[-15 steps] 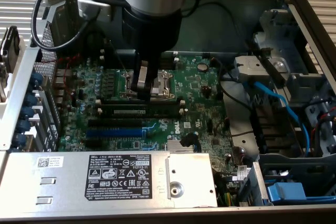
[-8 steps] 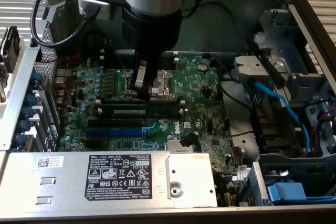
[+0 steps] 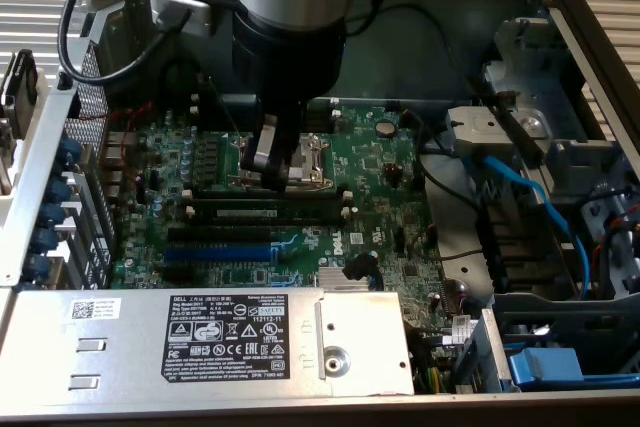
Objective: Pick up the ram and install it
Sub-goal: 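Press down the ram until it locks into place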
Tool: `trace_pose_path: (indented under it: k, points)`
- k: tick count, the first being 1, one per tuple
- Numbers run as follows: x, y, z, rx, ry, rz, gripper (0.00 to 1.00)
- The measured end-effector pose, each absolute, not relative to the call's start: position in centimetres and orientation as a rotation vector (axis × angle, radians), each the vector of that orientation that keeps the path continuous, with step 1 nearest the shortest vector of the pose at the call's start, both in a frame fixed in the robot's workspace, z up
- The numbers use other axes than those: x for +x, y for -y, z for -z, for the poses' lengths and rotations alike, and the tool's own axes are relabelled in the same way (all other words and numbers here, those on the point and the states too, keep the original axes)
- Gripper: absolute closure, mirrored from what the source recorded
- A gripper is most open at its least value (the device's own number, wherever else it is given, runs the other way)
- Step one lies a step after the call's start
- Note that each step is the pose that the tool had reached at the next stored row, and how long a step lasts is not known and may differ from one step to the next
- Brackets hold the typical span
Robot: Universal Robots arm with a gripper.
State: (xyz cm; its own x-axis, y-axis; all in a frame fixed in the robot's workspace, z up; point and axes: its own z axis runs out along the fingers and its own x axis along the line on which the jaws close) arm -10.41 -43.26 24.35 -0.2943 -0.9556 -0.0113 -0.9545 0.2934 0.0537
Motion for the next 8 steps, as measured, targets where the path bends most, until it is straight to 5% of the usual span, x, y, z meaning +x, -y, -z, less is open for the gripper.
trace_pose_path:
  k: [8]
  points:
    - [-10.41, 43.26, -24.35, 1.796, 2.544, 0.084, 0.9]
